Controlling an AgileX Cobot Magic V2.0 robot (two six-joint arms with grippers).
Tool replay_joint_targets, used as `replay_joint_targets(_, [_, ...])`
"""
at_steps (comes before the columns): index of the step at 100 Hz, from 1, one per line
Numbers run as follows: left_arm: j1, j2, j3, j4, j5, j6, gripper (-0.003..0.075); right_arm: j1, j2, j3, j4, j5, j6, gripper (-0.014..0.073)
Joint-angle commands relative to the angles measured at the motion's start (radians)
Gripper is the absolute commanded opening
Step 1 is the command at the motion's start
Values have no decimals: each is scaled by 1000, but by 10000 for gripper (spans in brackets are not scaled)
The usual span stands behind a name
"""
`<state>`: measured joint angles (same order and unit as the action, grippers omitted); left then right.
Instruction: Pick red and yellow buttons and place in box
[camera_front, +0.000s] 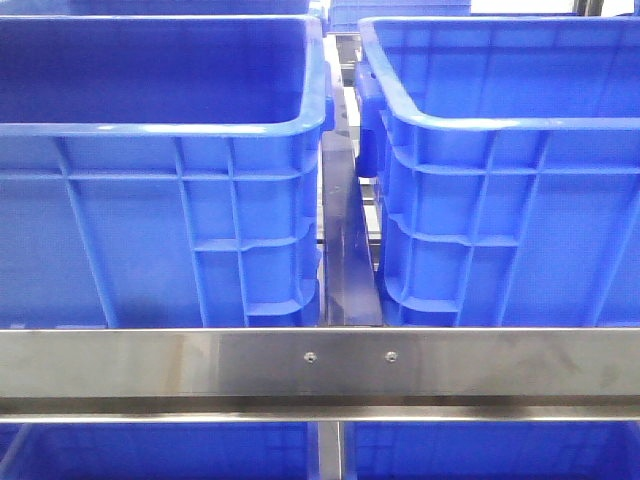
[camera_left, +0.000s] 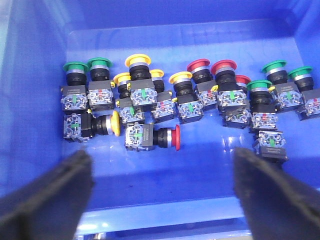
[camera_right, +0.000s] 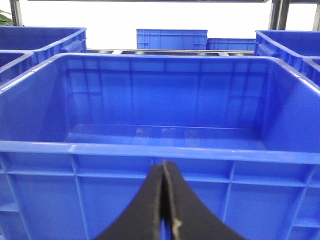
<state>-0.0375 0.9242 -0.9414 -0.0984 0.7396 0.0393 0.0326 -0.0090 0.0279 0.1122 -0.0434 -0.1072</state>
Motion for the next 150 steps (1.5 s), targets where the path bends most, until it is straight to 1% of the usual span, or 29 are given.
replay_joint_targets(1, [-1,-6,-36,-44,-71,-1,585,0,-26,-20,-9,-80,0,-68])
replay_joint_targets(9, [-14,10,-48,-60,-75,1,585,0,-26,-20,-9,-80,0,-68])
replay_joint_targets(21, [-70,74,-89,-62,-73,1,585,0,-26,-20,-9,-80,0,-68])
replay_joint_targets(38, [-184,225,-170,-62,-73,1,585,0,-26,-20,-9,-80,0,-68])
replay_joint_targets(50, [-221,351,-244,-62,-72,1,585,0,-26,-20,-9,-80,0,-68])
replay_joint_targets(72, [-228,576,-383,-66,-53,1,584,0,-26,-20,-9,-80,0,-68])
replay_joint_targets(94, [-228,737,-459,-66,-44,1,584,0,-26,-20,-9,-80,0,-68])
replay_joint_targets(118, [-228,838,-490,-66,-67,1,584,0,-26,-20,-9,-80,0,-68])
replay_joint_targets(133, [-228,876,-491,-66,-96,1,584,0,-26,-20,-9,-80,0,-68])
replay_joint_targets(150, [-228,897,-491,-66,-98,1,582,0,-26,-20,-9,-80,0,-68])
